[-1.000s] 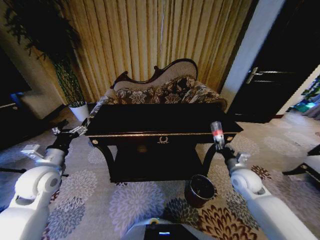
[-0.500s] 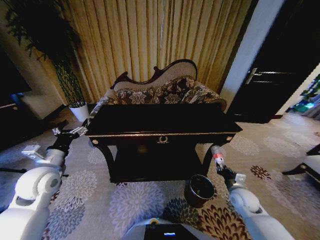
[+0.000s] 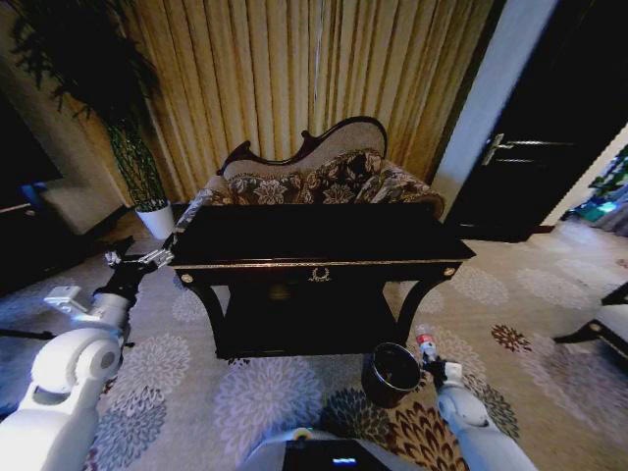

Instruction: Move to the front of the table and place the trash on the table into the trash bin.

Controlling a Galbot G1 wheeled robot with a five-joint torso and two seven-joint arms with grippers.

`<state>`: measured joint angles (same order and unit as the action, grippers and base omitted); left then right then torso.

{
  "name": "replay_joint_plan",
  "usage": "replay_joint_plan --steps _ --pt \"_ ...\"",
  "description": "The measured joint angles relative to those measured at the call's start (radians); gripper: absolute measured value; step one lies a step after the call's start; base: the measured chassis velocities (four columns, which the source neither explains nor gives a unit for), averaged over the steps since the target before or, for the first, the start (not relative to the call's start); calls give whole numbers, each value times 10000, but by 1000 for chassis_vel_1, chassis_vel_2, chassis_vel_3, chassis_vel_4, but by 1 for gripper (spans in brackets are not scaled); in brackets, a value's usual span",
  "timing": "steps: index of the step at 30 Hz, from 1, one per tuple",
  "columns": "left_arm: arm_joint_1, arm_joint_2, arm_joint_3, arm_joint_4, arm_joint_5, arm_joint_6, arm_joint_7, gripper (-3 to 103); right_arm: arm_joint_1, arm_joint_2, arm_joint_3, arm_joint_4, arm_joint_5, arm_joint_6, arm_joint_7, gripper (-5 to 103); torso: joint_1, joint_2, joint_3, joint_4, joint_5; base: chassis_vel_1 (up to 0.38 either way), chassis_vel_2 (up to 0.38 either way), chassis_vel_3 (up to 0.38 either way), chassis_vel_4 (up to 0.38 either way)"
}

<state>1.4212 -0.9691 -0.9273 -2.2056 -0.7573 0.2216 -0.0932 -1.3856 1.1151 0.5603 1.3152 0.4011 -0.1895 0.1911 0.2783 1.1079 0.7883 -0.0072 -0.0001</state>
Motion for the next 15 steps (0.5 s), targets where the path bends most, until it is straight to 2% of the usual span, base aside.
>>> replay_joint_plan --steps 13,15 --pt "77 155 -135 35 -14 -105 9 100 436 401 9 -935 -228 194 -130 27 0 0 0 0 0 0 0 0 0" --pt "42 222 -161 54 -43 -107 18 100 402 395 10 -994 -262 209 -121 37 0 0 0 0 0 0 0 0 0"
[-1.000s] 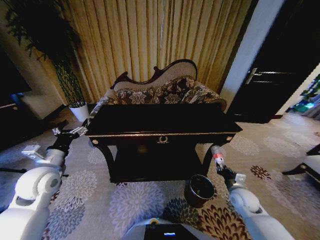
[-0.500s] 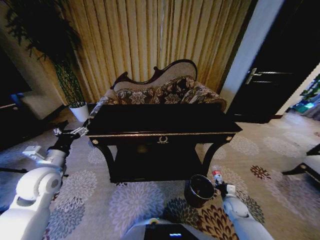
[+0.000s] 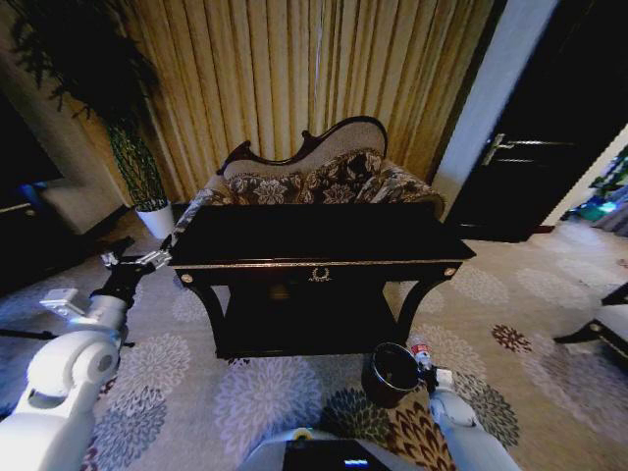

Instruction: Move to the front of the table and place the trash on the table into the trash bin.

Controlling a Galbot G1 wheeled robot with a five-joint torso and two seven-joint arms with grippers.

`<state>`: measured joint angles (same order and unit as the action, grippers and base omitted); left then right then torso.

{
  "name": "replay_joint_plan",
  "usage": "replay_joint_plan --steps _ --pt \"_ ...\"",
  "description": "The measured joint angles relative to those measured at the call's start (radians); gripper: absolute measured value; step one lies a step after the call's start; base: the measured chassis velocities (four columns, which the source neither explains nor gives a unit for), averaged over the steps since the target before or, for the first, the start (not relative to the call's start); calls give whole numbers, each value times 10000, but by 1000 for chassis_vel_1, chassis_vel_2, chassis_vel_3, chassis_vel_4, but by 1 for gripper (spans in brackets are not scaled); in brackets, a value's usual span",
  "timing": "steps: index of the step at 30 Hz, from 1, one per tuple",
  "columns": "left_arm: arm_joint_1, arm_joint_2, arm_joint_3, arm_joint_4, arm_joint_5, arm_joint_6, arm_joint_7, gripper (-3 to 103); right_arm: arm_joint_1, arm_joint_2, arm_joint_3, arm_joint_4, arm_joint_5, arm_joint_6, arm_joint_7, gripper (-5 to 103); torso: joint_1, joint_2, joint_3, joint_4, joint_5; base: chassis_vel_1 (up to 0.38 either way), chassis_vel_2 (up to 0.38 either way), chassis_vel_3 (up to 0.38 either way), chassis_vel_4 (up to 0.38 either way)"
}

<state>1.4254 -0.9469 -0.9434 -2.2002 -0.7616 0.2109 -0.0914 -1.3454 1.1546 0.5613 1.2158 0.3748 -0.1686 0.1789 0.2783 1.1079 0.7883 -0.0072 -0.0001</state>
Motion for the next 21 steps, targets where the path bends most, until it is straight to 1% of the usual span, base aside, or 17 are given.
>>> replay_joint_plan --steps 1,5,8,9,10,11,12,14,16,21 --pt "0 0 0 0 0 0 0 100 0 0 0 0 0 0 0 37 0 0 0 0 0 0 0 0 0" --pt "18 -29 18 13 -6 -2 39 100 -32 -90 12 8 25 62 17 59 0 0 0 0 0 0 0 0 0" --pt "28 -49 31 13 -7 -5 42 100 -43 -105 15 41 35 69 22 59 0 0 0 0 0 0 0 0 0" --pt "39 -68 43 13 -6 -7 44 100 -55 -110 18 68 41 81 26 65 0 0 0 0 0 0 0 0 0" --pt "51 -102 50 19 -6 -16 46 100 -82 -114 25 119 47 95 33 82 0 0 0 1 0 0 0 0 0" --pt "52 -105 47 27 -7 -23 50 100 -89 -122 30 141 50 98 38 88 0 0 0 0 0 0 0 0 0" --pt "52 -105 47 27 -7 -23 50 100 -89 -122 30 141 50 98 38 88 0 0 0 0 0 0 0 0 0" --pt "46 -103 27 47 -16 -29 55 100 -101 -128 37 177 53 99 42 97 0 0 0 0 1 0 0 0 0" --pt "45 -101 19 58 -22 -35 60 100 -131 -128 41 235 64 100 44 100 0 0 0 1 0 0 0 0 0" --pt "45 -118 18 59 -25 -45 73 100 -178 -127 56 304 78 100 47 100 0 0 0 0 0 0 0 0 0"
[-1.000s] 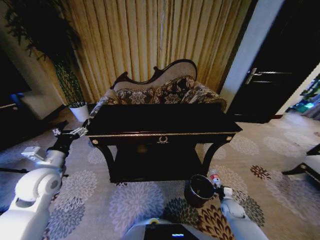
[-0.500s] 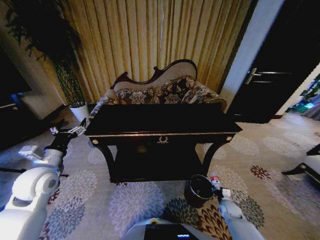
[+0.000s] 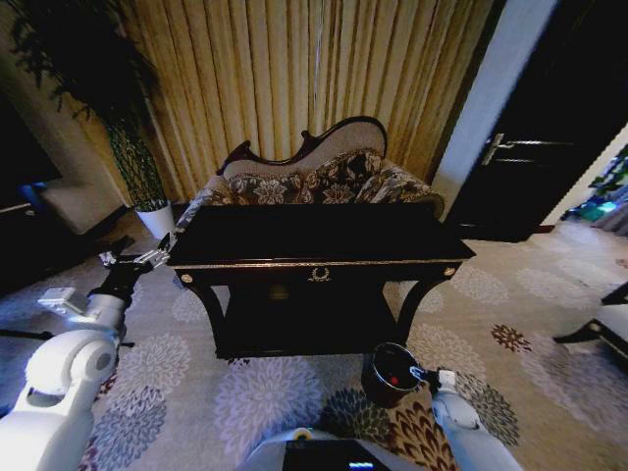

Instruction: Move to the front of the table and place the trash on the table into the trash bin.

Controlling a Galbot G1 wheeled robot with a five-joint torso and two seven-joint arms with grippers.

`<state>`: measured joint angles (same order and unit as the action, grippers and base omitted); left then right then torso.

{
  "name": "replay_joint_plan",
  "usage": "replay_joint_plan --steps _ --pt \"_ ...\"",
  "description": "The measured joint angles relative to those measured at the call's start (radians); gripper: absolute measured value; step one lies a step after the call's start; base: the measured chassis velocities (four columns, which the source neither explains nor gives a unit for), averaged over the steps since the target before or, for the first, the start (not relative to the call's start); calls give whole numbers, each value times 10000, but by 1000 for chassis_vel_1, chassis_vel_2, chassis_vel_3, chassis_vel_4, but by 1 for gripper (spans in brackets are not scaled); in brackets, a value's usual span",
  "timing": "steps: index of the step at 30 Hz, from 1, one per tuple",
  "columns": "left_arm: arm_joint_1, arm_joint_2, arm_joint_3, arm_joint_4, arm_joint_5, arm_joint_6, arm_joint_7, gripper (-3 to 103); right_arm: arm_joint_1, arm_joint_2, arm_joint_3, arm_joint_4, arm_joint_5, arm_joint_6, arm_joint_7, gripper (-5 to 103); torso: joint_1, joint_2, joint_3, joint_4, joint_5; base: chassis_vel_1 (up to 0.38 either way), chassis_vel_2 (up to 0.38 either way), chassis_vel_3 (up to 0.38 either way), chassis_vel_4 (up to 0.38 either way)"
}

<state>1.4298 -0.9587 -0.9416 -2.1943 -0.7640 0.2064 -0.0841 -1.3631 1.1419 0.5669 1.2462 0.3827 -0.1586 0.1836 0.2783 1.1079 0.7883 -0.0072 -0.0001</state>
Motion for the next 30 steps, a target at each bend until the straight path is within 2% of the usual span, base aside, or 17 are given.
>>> replay_joint_plan --steps 10,21,24,27,30 --pt "10 -51 -23 3 -4 -18 40 100 -208 -117 155 583 641 -214 19 100 0 1 0 1 0 0 0 0 0" --pt "84 -141 -153 -47 -24 -43 72 100 -374 -97 279 981 828 -341 41 100 0 0 0 0 1 0 0 0 0" --pt "80 -137 -161 -62 -32 -64 81 100 -499 -87 495 1854 1628 -347 41 100 0 0 0 -1 1 0 0 0 0" --pt "52 -135 -132 -98 -34 -66 83 100 -540 -113 685 2699 2026 -279 34 100 0 0 0 3 0 0 0 0 0" --pt "38 -168 -69 -148 -32 -67 83 100 -632 -171 850 3654 2012 -5 19 100 0 0 0 1 -2 0 0 0 0"
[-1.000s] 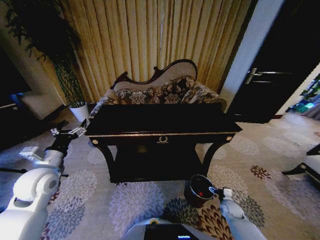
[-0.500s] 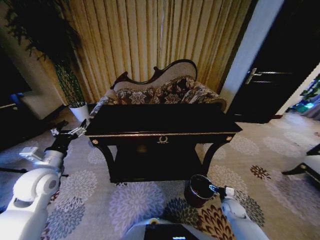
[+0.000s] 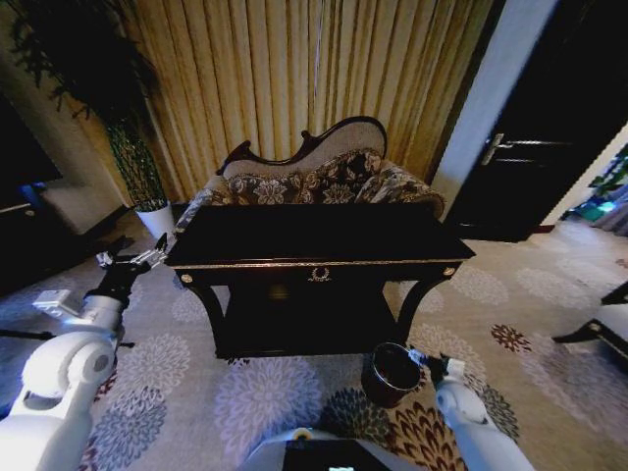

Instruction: Move to the front of the table and place the trash on the table into the trash bin.

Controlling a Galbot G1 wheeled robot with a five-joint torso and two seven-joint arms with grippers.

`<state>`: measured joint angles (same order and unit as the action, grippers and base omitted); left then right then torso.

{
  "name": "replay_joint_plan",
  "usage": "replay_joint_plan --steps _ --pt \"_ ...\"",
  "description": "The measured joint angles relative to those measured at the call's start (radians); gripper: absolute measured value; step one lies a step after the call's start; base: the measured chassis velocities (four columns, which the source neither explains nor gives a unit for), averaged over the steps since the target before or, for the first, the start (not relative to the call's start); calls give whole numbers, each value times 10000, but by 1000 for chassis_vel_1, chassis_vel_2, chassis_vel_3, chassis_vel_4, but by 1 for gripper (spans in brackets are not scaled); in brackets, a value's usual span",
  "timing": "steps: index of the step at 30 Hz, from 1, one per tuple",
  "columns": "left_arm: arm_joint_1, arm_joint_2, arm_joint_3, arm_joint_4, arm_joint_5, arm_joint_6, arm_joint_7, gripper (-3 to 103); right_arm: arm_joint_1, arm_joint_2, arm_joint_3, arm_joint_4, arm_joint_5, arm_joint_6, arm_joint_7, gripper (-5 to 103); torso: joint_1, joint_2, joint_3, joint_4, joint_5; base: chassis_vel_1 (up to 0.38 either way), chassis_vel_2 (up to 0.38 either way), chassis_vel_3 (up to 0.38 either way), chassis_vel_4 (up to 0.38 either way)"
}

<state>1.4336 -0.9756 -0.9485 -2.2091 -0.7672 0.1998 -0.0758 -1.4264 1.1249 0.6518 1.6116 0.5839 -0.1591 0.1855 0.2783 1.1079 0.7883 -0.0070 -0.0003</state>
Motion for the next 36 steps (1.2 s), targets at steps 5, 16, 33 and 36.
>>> replay_joint_plan --steps 5,16,33,36 --pt "-22 -45 28 -37 18 0 -5 100 -247 -180 22 912 -951 741 -23 100 0 0 0 0 2 0 0 0 0" --pt "-121 -169 30 -247 38 40 -52 100 -475 -904 -160 4036 -442 665 -76 100 0 0 0 0 2 0 0 0 0" --pt "176 -174 -100 -419 32 98 86 100 -1190 -1732 477 6227 581 79 -115 100 2 -1 0 0 3 13 -12 -14 9" --pt "226 -180 -100 -423 32 101 86 100 -1193 -1737 535 6210 591 67 -103 100 3 -1 1 -1 2 99 -122 -128 111"
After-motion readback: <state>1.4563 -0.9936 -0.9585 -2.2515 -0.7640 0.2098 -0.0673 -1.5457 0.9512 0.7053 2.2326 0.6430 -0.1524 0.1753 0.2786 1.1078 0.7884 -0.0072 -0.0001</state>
